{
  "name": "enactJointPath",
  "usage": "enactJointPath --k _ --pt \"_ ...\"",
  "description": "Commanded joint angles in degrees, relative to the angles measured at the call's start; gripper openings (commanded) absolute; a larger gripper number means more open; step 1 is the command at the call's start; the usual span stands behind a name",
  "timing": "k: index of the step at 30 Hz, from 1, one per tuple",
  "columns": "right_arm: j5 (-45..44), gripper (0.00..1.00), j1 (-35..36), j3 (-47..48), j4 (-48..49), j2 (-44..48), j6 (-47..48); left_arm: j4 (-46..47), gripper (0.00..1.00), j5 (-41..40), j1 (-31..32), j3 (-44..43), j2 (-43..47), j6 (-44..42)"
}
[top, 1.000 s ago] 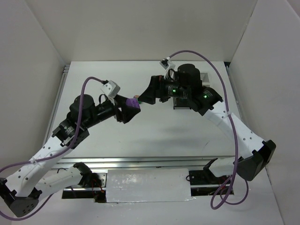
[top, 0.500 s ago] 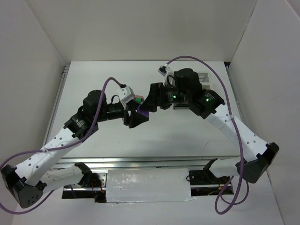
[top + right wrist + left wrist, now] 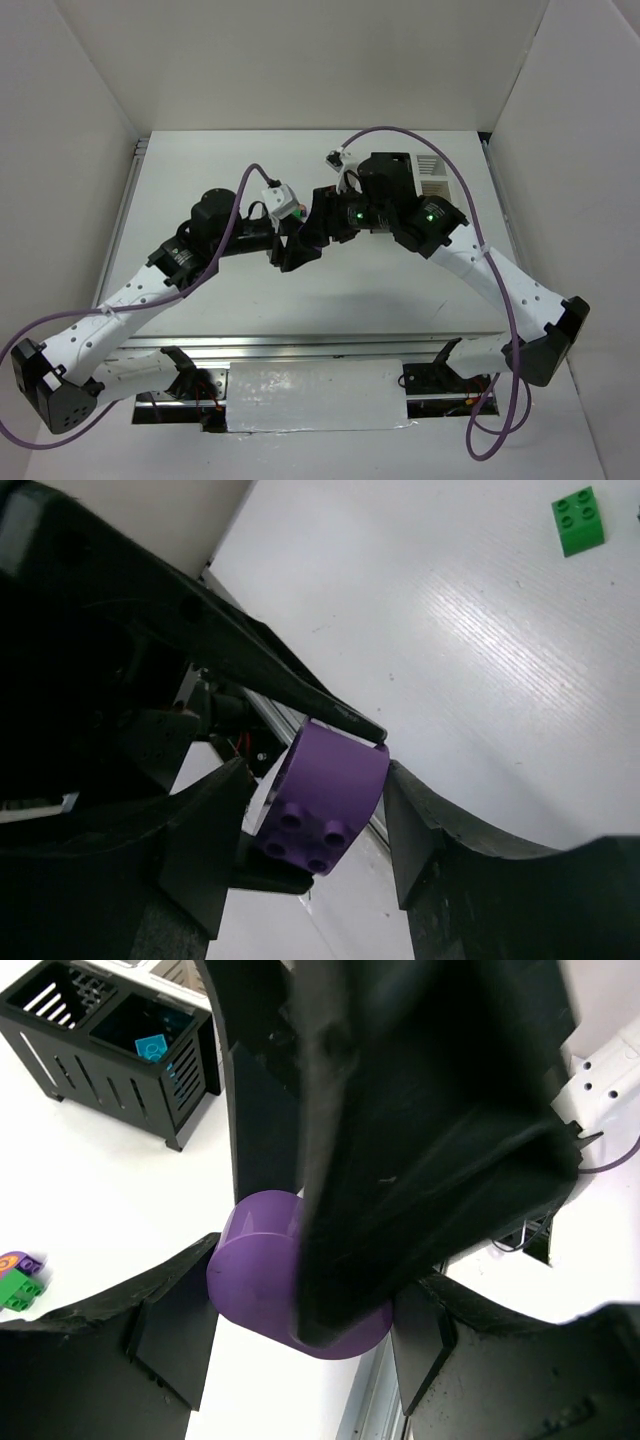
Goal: Sort the legos into containers by color
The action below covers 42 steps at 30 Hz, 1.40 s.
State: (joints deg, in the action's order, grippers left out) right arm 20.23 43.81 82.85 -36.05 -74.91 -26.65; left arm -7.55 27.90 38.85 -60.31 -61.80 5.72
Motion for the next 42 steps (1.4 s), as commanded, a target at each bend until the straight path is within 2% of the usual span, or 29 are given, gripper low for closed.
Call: enactJointPath --k 1,5,6,7,9,11,12,14,17,18,25,28,31,33,38,41,42 --pt "-4.22 0.62 1.89 0.47 -1.74 -1.2 -0.59 5.44 0.01 -0.39 0.44 -3.58 0.1 -1.5" --pt "-5.29 0.4 2.51 1.44 -2.35 -2.86 -0.59 6.23 0.01 -1.44 0.61 -3.23 0.63 -1.58" --pt "-4.94 0.3 2.94 1.7 -2.7 -3.48 -0.42 6.23 0.02 -1.88 0.53 -2.97 0.72 -1.76" --pt "-4.94 0.24 3.03 1.96 -2.71 -3.74 -0.33 6.32 0.02 -2.67 0.52 -2.79 0.98 -1.76" --pt "-4.85 0.0 3.38 2.23 -2.97 -4.45 -0.24 6.67 0.06 -3.81 0.53 -2.44 1.24 -1.76" --pt "-4.5 0.0 3.56 2.23 -2.8 -4.54 -0.07 6.67 0.14 -4.17 0.53 -2.44 1.16 -1.5" --pt "-4.24 0.0 3.47 1.97 -1.84 -4.45 -0.24 6.85 0.29 -4.78 0.61 -2.53 1.07 -1.32" --pt "-2.83 0.0 3.56 0.83 0.61 -3.23 -0.85 6.94 0.5 -6.27 0.53 -2.35 1.24 -0.36" --pt "-1.95 0.0 3.56 -0.76 3.0 -1.99 -1.47 7.11 0.9 -10.14 0.61 -1.04 2.2 1.05" --pt "-1.95 0.0 3.47 -1.02 4.05 -1.47 -1.73 7.55 1.0 -10.49 0.53 -0.42 2.47 1.05" --pt "-4.93 0.0 3.21 -2.34 5.55 -1.29 -2.26 8.26 0.99 -14.44 0.61 -0.07 3.97 2.8" --pt "-8.53 0.0 1.72 -4.27 6.52 -1.38 -2.52 7.73 1.0 -21.38 0.61 -0.85 4.41 5.17" --pt "-9.95 0.0 -1.88 -7.26 9.15 -0.67 -3.84 4.83 1.0 -24.56 0.53 -2.0 5.2 6.06" --pt "-8.36 0.0 -4.17 -9.1 11.52 -0.23 -4.81 4.74 1.0 -24.39 0.61 -1.91 5.98 6.06" --pt "-11.96 0.0 -7.15 -10.25 13.2 0.03 -5.6 4.83 1.0 -24.82 0.7 -1.82 7.22 6.85" --pt "-16.17 0.0 -10.75 -11.83 14.6 -0.06 -5.16 3.6 1.0 -27.63 0.61 -2.96 7.75 8.43" --pt "-17.32 0.0 -13.55 -12.09 14.87 -0.23 -5.07 3.07 1.0 -31.64 0.7 -3.4 7.83 10.44"
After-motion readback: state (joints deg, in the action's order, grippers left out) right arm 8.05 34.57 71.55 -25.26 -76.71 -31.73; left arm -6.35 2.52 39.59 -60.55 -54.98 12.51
